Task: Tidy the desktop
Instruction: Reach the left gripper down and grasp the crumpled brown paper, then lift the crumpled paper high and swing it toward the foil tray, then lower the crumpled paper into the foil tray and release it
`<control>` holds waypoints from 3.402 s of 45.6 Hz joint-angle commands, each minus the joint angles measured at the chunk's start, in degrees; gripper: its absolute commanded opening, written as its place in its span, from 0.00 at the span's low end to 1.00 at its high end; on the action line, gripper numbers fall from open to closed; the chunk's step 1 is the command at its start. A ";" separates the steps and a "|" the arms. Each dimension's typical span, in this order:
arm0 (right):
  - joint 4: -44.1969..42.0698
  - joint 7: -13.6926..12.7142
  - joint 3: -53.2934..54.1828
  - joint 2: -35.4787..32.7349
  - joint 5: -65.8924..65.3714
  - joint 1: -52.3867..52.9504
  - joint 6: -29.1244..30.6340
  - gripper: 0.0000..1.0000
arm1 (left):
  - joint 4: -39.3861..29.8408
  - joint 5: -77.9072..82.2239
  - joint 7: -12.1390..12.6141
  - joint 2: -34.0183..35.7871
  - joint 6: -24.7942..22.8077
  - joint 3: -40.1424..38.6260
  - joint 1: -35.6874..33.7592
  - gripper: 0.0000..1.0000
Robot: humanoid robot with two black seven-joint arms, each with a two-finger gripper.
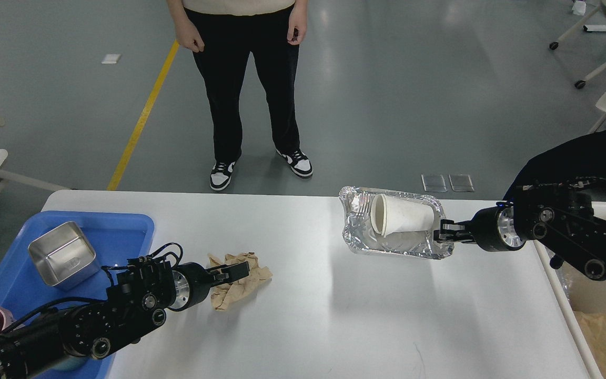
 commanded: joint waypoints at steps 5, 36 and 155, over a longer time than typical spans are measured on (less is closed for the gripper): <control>0.10 -0.06 -0.01 0.01 0.00 0.02 -0.18 0.00 | 3.63 0.62 0.08 -3.49 1.59 0.22 0.24 0.93; 0.63 -0.06 -0.01 0.00 0.09 0.98 -0.18 0.00 | 6.36 4.40 2.63 -7.54 -1.13 0.40 -0.37 0.04; 4.76 -0.50 0.52 -1.93 0.36 2.57 0.26 0.00 | 15.50 -9.13 8.43 -28.80 -19.33 2.07 -35.62 0.57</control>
